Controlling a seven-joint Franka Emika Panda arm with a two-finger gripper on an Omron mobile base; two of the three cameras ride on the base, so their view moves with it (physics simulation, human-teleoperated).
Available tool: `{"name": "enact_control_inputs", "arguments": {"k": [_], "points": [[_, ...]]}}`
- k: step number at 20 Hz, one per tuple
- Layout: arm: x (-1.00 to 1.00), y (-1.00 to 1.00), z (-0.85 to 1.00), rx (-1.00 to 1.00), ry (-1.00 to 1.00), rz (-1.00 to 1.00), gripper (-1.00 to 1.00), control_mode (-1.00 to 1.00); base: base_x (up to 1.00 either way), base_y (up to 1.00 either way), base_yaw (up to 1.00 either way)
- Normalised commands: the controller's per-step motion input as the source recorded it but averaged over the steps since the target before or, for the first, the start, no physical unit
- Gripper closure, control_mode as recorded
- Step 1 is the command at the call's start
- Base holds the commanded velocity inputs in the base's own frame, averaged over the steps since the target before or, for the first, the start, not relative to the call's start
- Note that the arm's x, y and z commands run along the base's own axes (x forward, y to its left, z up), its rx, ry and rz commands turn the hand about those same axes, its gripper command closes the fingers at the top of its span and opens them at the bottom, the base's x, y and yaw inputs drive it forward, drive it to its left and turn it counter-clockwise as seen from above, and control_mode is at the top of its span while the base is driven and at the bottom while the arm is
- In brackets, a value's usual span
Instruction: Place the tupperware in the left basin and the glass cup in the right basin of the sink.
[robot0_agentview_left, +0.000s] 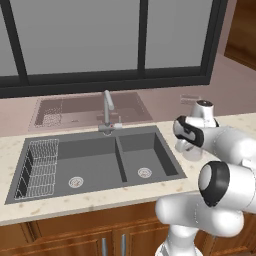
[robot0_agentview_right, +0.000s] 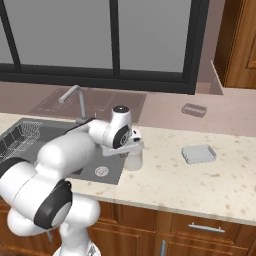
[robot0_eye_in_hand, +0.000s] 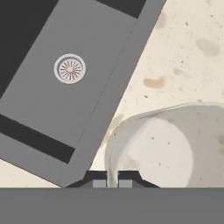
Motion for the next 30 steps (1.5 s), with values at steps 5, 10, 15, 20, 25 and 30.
{"name": "enact_control_inputs", "arguments": {"k": [5, 10, 15, 20, 25, 30], "points": [[0.2, 0.2, 0.05, 0.0, 0.0, 0.28, 1.0, -1.0, 0.0, 0.0, 0.0], [0.22, 0.31, 0.0, 0.0, 0.0, 0.27, 1.0, -1.0, 0.0, 0.0, 0.0], [0.17, 0.36, 0.0, 0.0, 0.0, 0.27, 1.0, -1.0, 0.0, 0.0, 0.0], [0.15, 0.39, 0.0, 0.0, 0.0, 0.26, 1.0, -1.0, 0.0, 0.0, 0.0], [0.15, 0.4, 0.0, -0.01, 0.0, 0.25, 1.0, -1.0, 0.0, 0.0, 0.0], [0.19, 0.42, 0.0, -0.02, 0.0, 0.21, 1.0, -1.0, 0.0, 0.0, 0.0]]}}
